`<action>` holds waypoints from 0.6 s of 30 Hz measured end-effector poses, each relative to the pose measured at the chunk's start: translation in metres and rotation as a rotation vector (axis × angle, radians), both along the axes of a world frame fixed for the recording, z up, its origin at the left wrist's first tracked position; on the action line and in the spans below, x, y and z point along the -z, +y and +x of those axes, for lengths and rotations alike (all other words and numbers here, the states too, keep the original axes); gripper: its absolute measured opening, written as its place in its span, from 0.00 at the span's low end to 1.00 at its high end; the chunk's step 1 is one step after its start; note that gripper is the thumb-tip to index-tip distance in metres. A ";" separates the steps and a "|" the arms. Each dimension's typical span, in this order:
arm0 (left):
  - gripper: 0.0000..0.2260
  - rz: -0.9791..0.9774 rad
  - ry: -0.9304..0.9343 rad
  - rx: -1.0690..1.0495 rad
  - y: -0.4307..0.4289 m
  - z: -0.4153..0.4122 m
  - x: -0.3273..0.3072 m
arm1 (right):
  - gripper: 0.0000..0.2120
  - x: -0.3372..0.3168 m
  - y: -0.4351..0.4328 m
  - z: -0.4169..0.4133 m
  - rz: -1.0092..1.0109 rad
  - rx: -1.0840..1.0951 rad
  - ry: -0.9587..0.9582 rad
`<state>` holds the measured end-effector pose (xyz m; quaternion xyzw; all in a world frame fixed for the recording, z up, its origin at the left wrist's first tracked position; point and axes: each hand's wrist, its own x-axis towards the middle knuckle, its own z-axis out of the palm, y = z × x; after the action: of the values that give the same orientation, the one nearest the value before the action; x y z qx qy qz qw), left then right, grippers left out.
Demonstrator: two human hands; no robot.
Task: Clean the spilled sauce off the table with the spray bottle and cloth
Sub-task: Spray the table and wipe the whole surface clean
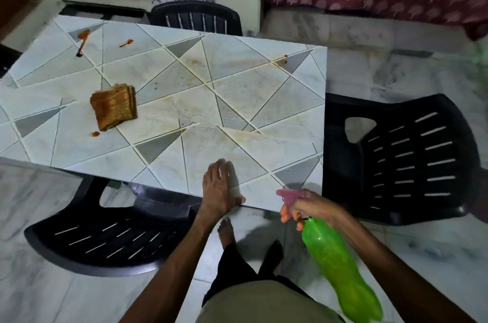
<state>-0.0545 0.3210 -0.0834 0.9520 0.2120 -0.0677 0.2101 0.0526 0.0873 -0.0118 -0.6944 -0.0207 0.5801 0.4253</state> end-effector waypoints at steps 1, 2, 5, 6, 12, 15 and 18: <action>0.54 -0.002 -0.004 0.009 -0.001 0.002 -0.001 | 0.30 0.004 -0.007 0.000 -0.031 0.014 -0.020; 0.54 -0.002 -0.004 0.022 -0.001 0.003 -0.001 | 0.30 0.006 -0.015 0.000 -0.053 0.027 -0.033; 0.54 -0.002 0.004 0.077 -0.002 0.007 0.000 | 0.29 0.008 -0.038 0.006 -0.066 0.088 -0.048; 0.53 -0.005 -0.005 0.103 -0.005 0.009 0.003 | 0.29 0.007 -0.046 0.009 -0.056 0.133 -0.056; 0.54 -0.012 -0.027 0.249 -0.031 0.027 0.005 | 0.26 0.000 -0.079 0.026 0.015 0.501 -0.121; 0.52 -0.003 -0.041 0.314 -0.047 0.035 0.003 | 0.27 -0.007 -0.092 0.031 0.066 0.580 -0.093; 0.53 0.011 -0.027 0.378 -0.057 0.039 0.009 | 0.30 -0.006 -0.108 0.025 0.050 0.500 -0.086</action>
<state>-0.0159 0.2637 -0.0921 0.9769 0.0271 -0.0919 0.1911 0.0774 -0.0207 -0.0058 -0.6912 0.1194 0.4264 0.5712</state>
